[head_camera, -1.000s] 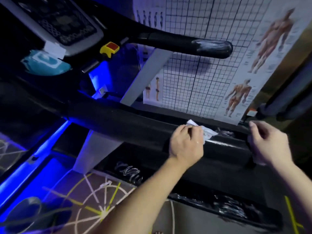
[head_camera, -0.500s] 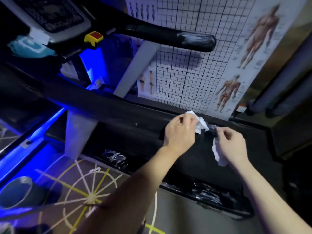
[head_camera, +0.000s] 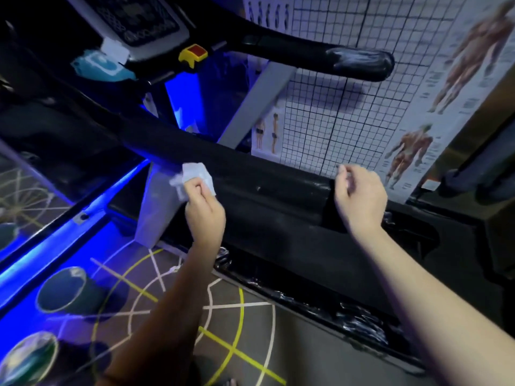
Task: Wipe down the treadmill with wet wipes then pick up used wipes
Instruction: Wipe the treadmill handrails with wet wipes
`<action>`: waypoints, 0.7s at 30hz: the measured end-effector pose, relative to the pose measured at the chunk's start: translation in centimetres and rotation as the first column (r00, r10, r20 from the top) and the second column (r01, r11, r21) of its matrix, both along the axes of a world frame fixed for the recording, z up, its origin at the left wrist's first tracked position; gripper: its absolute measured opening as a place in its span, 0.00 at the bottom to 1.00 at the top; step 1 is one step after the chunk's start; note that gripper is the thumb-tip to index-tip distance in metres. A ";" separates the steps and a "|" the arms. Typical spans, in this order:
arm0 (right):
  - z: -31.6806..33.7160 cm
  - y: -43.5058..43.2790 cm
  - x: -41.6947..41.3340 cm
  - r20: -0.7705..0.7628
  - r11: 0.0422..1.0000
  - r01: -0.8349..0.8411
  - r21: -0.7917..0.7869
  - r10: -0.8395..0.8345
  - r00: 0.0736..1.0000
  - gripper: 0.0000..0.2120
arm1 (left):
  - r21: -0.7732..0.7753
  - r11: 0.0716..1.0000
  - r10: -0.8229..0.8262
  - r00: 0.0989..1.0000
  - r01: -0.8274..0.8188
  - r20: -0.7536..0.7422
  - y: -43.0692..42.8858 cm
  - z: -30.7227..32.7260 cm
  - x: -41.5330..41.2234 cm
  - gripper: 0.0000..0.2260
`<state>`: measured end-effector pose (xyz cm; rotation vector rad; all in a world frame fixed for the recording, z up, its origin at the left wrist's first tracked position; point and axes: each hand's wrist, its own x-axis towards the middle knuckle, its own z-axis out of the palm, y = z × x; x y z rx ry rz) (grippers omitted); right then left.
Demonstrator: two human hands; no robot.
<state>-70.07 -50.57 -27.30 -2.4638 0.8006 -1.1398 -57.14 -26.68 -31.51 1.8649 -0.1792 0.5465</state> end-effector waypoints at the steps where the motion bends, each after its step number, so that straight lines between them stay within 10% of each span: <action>1: -0.2 -0.2 0.0 0.008 1.000 0.015 0.003 -0.015 1.000 0.13 | 0.044 0.998 -0.050 0.999 0.050 0.017 -0.2 -0.1 1.0 0.10; 6: -0.2 -0.1 0.5 -0.020 0.998 0.065 0.009 -0.065 0.998 0.12 | 0.134 0.973 -0.166 0.973 0.187 -0.159 -1.1 -1.9 4.1 0.12; 12: 0.2 -0.1 0.4 0.035 0.971 0.060 0.232 -0.070 0.997 0.15 | 0.310 0.917 -0.302 0.945 0.253 0.122 -7.5 -8.4 -1.7 0.16; 21: 1.9 -0.3 -4.3 0.318 0.870 -0.043 0.491 -0.134 0.938 0.11 | 0.657 0.421 -0.819 0.573 0.625 -0.021 -11.0 -2.8 -10.5 0.12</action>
